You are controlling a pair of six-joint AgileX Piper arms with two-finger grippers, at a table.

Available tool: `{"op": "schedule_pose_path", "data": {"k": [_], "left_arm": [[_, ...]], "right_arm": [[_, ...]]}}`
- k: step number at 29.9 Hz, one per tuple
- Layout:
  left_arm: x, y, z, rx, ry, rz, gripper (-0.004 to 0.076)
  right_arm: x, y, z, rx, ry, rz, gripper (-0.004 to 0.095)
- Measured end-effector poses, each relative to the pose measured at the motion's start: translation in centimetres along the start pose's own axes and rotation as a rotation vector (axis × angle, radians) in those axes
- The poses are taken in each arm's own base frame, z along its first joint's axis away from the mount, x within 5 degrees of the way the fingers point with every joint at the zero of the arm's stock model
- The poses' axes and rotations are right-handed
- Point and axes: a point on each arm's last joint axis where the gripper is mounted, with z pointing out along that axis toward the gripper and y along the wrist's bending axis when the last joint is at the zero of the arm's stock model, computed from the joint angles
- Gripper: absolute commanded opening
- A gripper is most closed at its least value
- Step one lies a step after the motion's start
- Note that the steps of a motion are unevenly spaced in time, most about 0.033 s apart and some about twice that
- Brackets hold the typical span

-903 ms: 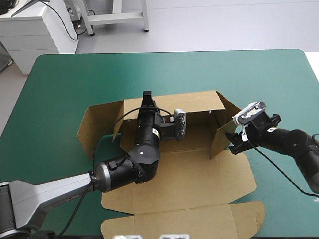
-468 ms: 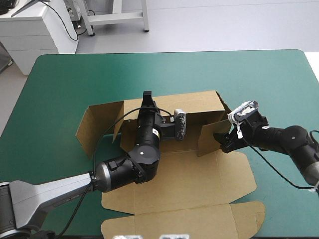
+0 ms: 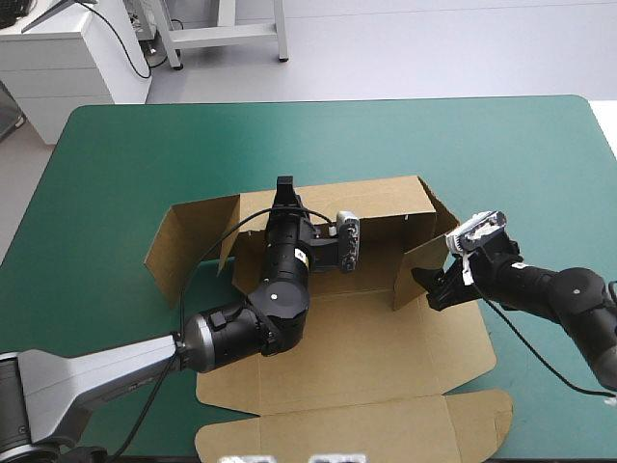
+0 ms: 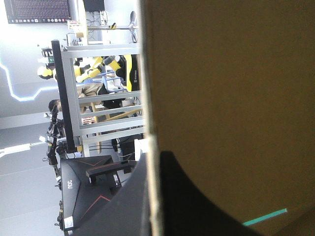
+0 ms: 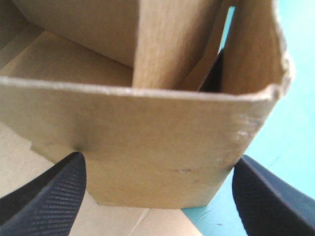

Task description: Fold the box

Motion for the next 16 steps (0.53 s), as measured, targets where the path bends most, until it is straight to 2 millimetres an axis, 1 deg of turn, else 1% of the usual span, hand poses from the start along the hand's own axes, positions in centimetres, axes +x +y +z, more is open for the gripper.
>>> {"op": "schedule_pose_path", "data": {"k": [3,11,16], "left_arm": [[0.0,0.0,0.0,0.0,0.0,0.001,-0.0008],[0.0,0.0,0.0,0.0,0.0,0.004,-0.0008],[-0.01,0.0,0.0,0.0,-0.001,0.004,-0.0008]], "right_arm": [[-0.22,-0.2,-0.1,0.028,-0.023,-0.007,0.0748],[-0.56,-0.1,0.03,0.011,-0.067,0.0,0.0748],[0.09,0.2,0.22,-0.017,-0.054,0.015,0.0748]]}}
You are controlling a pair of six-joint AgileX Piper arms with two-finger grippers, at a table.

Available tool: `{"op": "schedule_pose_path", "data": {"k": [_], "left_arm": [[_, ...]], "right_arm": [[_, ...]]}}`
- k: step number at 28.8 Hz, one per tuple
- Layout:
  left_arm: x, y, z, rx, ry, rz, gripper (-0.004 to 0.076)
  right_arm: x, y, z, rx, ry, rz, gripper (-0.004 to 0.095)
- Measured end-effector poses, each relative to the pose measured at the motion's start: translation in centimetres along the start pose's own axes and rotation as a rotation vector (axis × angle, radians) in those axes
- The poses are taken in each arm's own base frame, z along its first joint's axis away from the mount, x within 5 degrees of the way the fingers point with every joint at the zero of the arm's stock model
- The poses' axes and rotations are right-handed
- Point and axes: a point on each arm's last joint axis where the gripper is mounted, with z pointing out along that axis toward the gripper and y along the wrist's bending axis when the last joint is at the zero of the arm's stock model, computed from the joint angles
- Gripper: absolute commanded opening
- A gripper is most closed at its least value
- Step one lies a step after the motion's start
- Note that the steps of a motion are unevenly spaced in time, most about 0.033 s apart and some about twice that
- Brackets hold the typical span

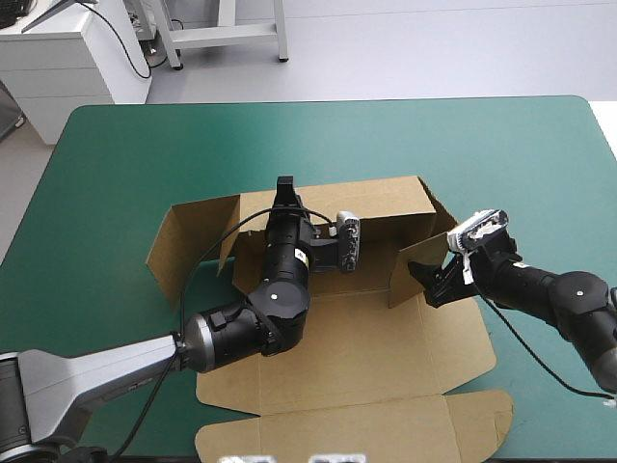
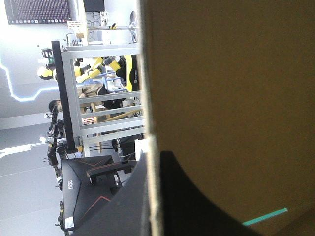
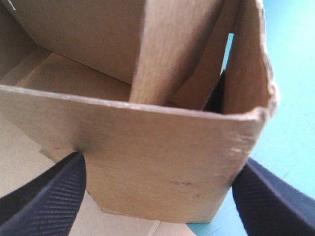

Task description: Fold the box

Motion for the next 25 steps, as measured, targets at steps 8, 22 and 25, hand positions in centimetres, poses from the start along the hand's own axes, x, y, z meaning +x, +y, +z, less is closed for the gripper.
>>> {"op": "schedule_pose_path", "data": {"k": [8,22,25], "left_arm": [[0.0,0.0,0.0,0.0,0.001,0.0,-0.0008],[0.0,0.0,0.0,0.001,-0.003,0.0,-0.0008],[0.0,0.0,0.0,0.001,-0.003,0.0,-0.0008]], "right_arm": [[0.1,0.0,0.1,0.001,-0.006,0.011,0.0748],[0.5,0.6,1.0,0.047,-0.056,-0.024,0.0748],[0.6,0.8,1.5,0.054,-0.047,-0.053,0.0748]]}}
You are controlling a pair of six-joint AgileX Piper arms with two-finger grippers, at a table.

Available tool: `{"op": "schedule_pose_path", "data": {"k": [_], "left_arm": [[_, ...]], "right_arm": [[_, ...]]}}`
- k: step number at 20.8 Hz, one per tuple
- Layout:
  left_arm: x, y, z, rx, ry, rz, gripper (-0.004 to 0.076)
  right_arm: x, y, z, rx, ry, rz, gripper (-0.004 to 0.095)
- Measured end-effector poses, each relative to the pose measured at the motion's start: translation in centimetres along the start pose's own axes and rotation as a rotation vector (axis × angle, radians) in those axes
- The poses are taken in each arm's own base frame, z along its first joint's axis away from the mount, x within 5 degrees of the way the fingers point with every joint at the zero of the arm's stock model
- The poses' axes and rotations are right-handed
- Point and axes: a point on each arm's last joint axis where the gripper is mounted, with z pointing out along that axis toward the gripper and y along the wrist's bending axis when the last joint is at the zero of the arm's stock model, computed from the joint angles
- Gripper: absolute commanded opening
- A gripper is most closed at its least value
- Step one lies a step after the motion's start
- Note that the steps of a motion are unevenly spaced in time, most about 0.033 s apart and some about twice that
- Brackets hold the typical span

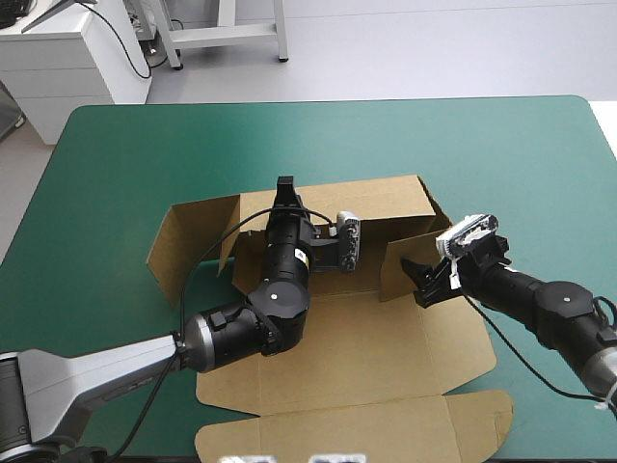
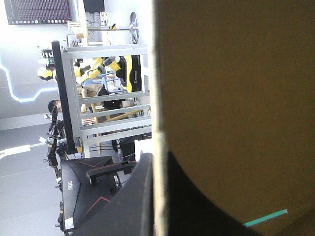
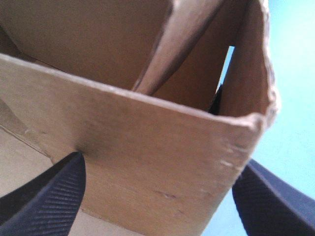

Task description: Fold the box

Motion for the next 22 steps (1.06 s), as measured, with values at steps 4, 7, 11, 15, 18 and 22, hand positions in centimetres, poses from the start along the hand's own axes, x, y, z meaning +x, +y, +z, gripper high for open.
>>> {"op": "schedule_pose_path", "data": {"k": [4,7,11,15,18,22], "left_arm": [[0.0,0.0,0.0,0.0,-0.001,0.0,-0.0008],[0.0,0.0,0.0,0.001,-0.002,0.0,-0.0008],[0.0,0.0,0.0,0.001,-0.002,0.0,-0.0008],[-0.1,0.0,0.0,0.002,-0.006,0.0,-0.0008],[-0.1,0.0,0.0,0.004,-0.015,0.0,-0.0008],[-0.2,0.0,0.0,0.005,-0.022,-0.004,-0.0008]], "right_arm": [[0.3,-0.1,0.6,0.011,0.017,0.003,0.0744],[0.2,-0.2,0.7,0.024,-0.012,0.007,0.0744],[-0.2,-0.5,0.7,0.056,-0.053,-0.021,0.0744],[-0.3,-0.5,0.7,0.063,-0.059,-0.058,0.0729],[-0.3,-0.5,0.7,0.064,-0.061,-0.083,0.0672],[0.0,-0.4,1.4,0.019,-0.048,-0.12,0.0647]]}}
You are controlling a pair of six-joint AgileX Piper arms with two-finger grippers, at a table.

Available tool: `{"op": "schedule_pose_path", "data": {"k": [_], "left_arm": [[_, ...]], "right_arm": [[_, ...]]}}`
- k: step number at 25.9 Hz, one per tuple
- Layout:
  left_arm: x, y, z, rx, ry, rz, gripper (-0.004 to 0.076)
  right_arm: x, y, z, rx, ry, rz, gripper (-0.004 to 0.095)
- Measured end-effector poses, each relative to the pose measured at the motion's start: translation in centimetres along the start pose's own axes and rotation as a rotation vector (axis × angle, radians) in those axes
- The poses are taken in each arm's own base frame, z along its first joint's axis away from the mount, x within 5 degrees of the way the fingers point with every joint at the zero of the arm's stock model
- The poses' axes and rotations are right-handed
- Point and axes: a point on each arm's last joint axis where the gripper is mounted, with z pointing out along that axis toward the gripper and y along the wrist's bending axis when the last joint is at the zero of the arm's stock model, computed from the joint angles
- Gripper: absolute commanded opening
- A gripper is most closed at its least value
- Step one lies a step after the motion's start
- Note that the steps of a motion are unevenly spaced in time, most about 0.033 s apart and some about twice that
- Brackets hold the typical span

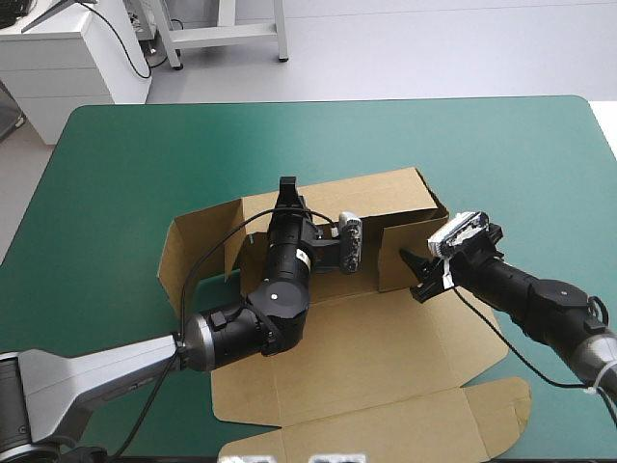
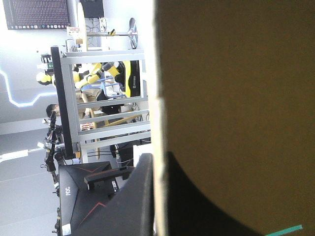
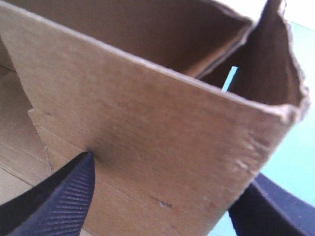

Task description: Fold the box

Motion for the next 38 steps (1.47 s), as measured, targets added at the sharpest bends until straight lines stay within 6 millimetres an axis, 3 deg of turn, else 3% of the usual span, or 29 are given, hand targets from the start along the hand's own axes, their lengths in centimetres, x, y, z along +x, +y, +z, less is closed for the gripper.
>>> {"op": "schedule_pose_path", "data": {"k": [11,20,22,23,24,38], "left_arm": [[0.0,0.0,0.0,0.0,-0.001,0.0,-0.0008],[-0.1,0.0,0.0,-0.004,-0.008,0.005,-0.0008],[-0.1,0.0,0.0,-0.005,-0.009,0.006,-0.0008],[-0.1,0.1,0.0,-0.006,-0.009,0.006,-0.0008],[-0.1,0.1,0.0,-0.006,-0.009,0.006,-0.0008],[-0.1,0.1,0.0,-0.007,-0.009,0.007,-0.0008]], "right_arm": [[-0.1,-0.6,2.0,-0.038,0.021,0.056,0.0611],[-0.1,-0.7,2.0,-0.025,0.03,0.055,0.029],[-0.1,-0.8,2.0,-0.023,0.032,0.05,0.0148],[-0.2,-0.8,2.0,-0.023,0.031,0.048,0.0029],[-0.2,-0.8,2.0,-0.023,0.031,0.049,-0.0018],[-0.2,-0.8,2.0,-0.023,0.031,0.044,-0.0019]]}}
